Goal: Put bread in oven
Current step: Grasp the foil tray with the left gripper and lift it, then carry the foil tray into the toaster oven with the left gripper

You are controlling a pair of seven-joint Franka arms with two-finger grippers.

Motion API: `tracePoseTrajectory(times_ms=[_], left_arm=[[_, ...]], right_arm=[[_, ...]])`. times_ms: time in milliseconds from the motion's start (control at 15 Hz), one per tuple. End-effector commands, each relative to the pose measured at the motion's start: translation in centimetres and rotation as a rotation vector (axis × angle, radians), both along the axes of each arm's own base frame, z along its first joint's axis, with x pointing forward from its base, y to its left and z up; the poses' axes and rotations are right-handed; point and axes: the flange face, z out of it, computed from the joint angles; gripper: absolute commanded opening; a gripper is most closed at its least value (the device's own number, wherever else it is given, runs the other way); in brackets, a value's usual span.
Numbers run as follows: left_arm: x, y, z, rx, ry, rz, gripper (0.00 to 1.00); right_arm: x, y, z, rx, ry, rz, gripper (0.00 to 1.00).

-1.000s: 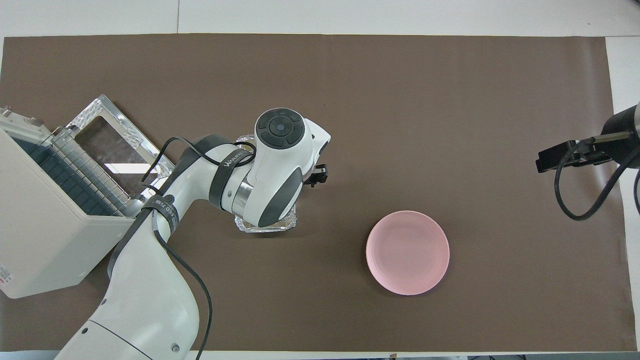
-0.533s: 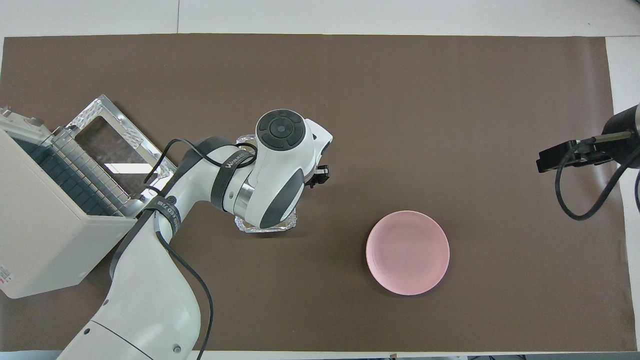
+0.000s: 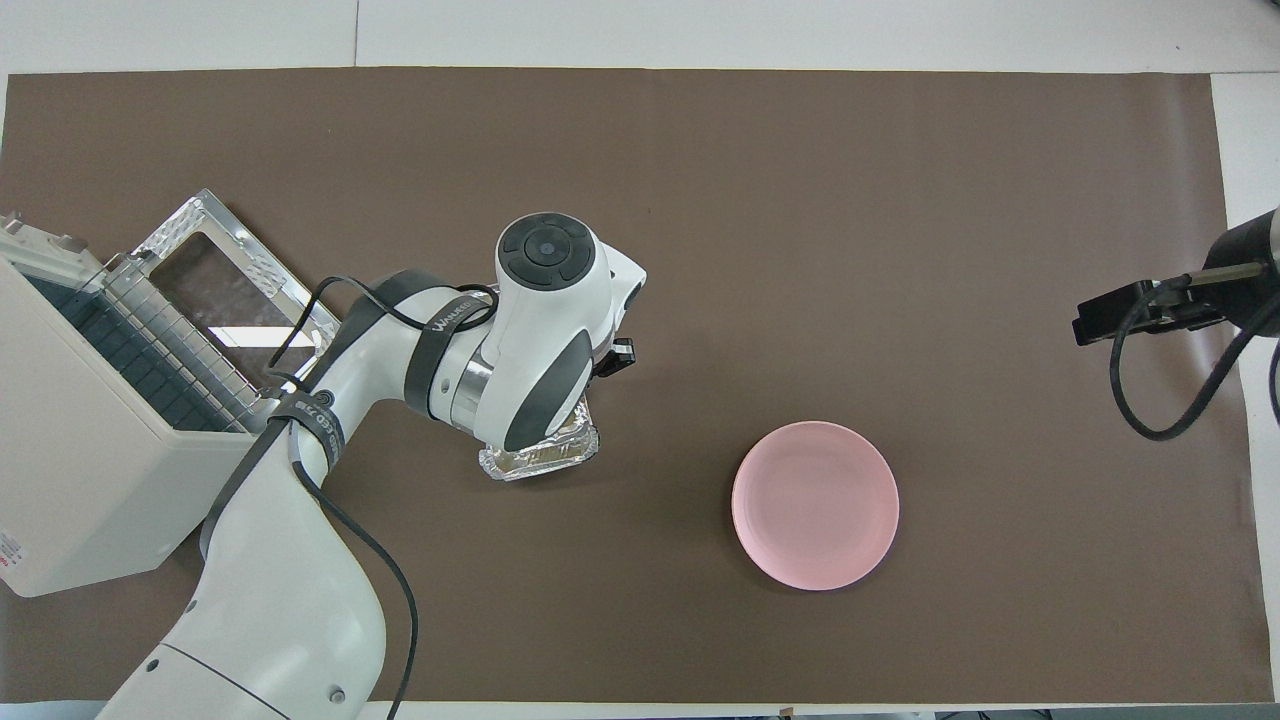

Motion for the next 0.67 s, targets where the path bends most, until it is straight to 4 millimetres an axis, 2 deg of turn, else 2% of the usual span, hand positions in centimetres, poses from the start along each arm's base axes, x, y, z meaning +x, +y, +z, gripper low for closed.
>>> tracePoseTrajectory(times_ms=[0,67,133,267,400,600], left_arm=[[4.6,5.5,4.4,-0.023,-0.010,0.123,0.00],[6.5,8.0,6.4,-0.027,-0.028,0.164,0.00],[7.9,9.6,8.1,-0.017,-0.024,0.186,0.00],[11.9,15.5,9.5,0.032,-0.022,0.273,0.00],[13.2,20.0,9.9,0.067,-0.034,0.339,0.00],[13.3,25.0,9.8,0.146,0.010,0.409,0.00]], right_arm=[[-0.3,-0.2,0.0,-0.013,0.010,-0.015,1.00],[-0.3,-0.2,0.0,-0.013,0.010,-0.013,1.00],[-0.3,-0.2,0.0,-0.013,0.010,-0.013,1.00],[-0.3,-0.2,0.0,-0.013,0.010,-0.013,1.00],[-0.3,-0.2,0.0,-0.013,0.010,-0.013,1.00],[-0.3,-0.2,0.0,-0.013,0.010,-0.013,1.00]])
